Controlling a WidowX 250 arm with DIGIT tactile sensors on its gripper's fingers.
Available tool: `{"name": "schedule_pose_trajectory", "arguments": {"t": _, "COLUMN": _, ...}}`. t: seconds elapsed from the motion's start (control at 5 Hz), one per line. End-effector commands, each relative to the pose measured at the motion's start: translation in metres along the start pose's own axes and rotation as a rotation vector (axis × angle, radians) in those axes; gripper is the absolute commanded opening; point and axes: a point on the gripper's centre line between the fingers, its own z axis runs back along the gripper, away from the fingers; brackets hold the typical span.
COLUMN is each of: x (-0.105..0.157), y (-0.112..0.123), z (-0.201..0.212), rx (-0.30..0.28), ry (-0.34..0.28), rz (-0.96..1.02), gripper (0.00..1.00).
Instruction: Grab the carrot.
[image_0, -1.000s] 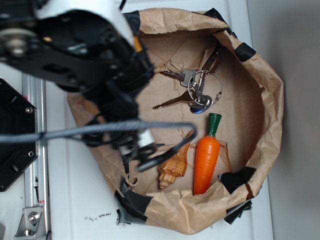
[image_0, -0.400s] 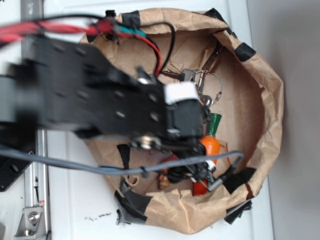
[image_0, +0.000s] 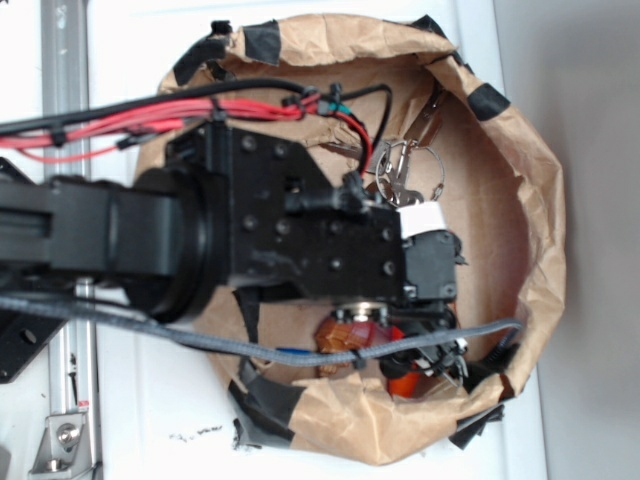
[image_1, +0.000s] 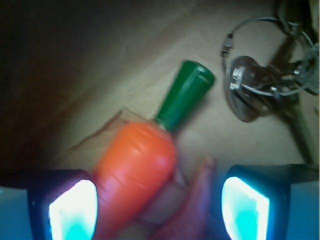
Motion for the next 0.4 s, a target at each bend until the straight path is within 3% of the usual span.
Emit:
{"name": "schedule_pose_trajectory", "arguments": {"t": 0.0, "x": 0.0102, "y": -0.002, "z": -0.0148, "rx": 0.007, "ry": 0.048, "rz": 0.0, "gripper": 1.0}}
{"name": "schedule_pose_trajectory", "arguments": {"t": 0.2, "x": 0.0062, "y": 0.0056, "z": -0.0182, "rx": 0.014, "ry": 0.076, "rz": -0.004, "gripper": 0.0}}
